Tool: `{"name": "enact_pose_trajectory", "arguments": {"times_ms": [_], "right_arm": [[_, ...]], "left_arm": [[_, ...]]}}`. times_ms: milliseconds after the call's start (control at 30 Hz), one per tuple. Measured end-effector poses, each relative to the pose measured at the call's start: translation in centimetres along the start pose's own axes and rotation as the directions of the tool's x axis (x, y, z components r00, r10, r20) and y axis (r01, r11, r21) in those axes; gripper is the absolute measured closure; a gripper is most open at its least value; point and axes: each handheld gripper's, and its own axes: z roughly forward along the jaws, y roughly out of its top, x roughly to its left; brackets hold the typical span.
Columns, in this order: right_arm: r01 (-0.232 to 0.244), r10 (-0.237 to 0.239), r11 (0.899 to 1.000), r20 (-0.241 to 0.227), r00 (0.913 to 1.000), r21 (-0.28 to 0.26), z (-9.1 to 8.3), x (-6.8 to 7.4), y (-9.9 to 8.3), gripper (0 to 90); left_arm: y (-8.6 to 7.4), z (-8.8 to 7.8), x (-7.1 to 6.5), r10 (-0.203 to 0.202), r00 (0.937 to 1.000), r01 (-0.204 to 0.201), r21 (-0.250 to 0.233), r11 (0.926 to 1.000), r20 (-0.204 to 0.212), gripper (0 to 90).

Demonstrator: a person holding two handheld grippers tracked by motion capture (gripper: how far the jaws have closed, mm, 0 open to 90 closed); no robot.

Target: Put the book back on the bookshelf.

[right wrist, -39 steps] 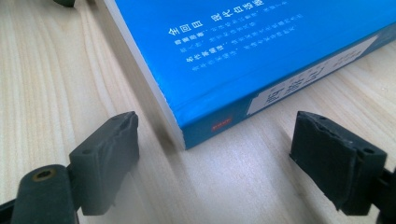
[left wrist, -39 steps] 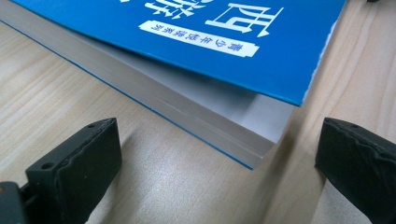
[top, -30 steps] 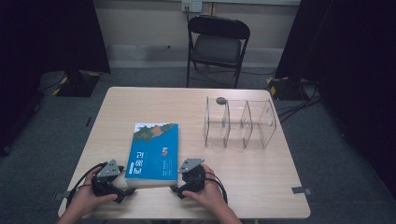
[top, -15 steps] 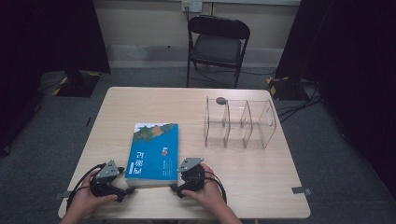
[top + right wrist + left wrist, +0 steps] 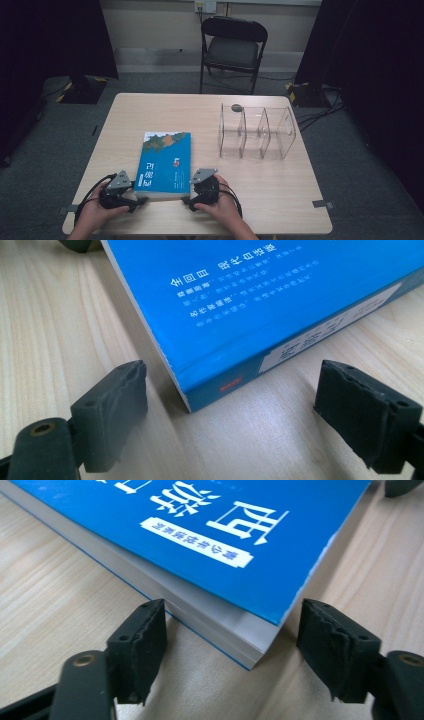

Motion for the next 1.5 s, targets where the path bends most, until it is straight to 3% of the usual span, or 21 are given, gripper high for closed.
{"name": "enact_pose_trajectory", "arguments": {"times_ms": [200,233,300,367,400,600,1000,1133,1200,1367,1433,1500], "right_arm": [[0.001,-0.001,1.000,0.000,1.0000,-0.001,0.0,0.0,0.0,12.6],[0.001,-0.001,1.000,0.001,1.0000,0.000,0.0,0.0,0.0,12.5],[0.000,0.000,1.000,0.002,1.0000,0.001,0.0,0.0,0.0,12.5],[0.001,-0.001,1.000,0.001,1.0000,-0.001,0.0,0.0,0.0,12.5],[0.000,0.000,1.000,0.001,1.0000,0.001,0.0,0.0,0.0,12.5],[0.000,0.000,1.000,0.003,1.0000,0.001,0.0,0.0,0.0,12.5],[-0.003,0.003,1.000,0.007,1.0000,0.003,0.0,0.1,0.0,12.6],[-0.006,0.006,1.000,0.010,0.9999,0.003,0.0,0.1,0.0,12.7],[-0.007,0.007,1.000,0.011,0.9999,0.001,-0.1,0.1,0.0,12.7],[-0.015,0.015,1.000,0.011,0.9998,0.001,-0.4,0.0,-0.2,15.6],[-0.018,0.018,1.000,0.033,0.9993,0.010,-0.9,-0.1,-0.2,15.6],[-0.019,0.019,1.000,0.036,0.9992,-0.001,-1.1,-0.1,0.0,15.6]], "left_arm": [[0.1,0.0,0.0,-0.005,1.0000,0.005,0.006,1.0000,-0.003,30.2],[0.2,0.1,-0.1,-0.023,0.9997,0.023,-0.001,0.9997,-0.007,30.4],[0.4,0.0,0.1,0.006,0.9999,-0.006,0.023,0.9997,-0.008,30.7],[0.5,0.0,-0.1,-0.016,0.9998,0.016,0.022,0.9996,-0.011,30.9],[0.6,-0.1,0.0,0.001,1.0000,-0.001,0.030,0.9996,-0.009,31.0],[0.9,-0.2,0.1,-0.023,0.9997,0.022,0.052,0.9984,0.003,31.5],[1.9,-1.5,0.4,-0.015,0.9999,0.015,0.009,0.9999,0.009,31.8],[2.2,-1.7,0.2,-0.032,0.9994,0.032,-0.010,0.9994,0.012,31.9],[2.3,-1.8,0.3,-0.013,0.9999,0.013,-0.009,0.9999,0.004,31.9],[2.6,-2.0,0.1,-0.037,0.9993,0.037,-0.020,0.9991,0.008,32.0],[2.7,-2.0,0.1,-0.048,0.9988,0.048,-0.025,0.9985,0.005,32.1],[2.8,-2.1,0.2,-0.029,0.9996,0.029,-0.022,0.9993,-0.004,32.1]]}}
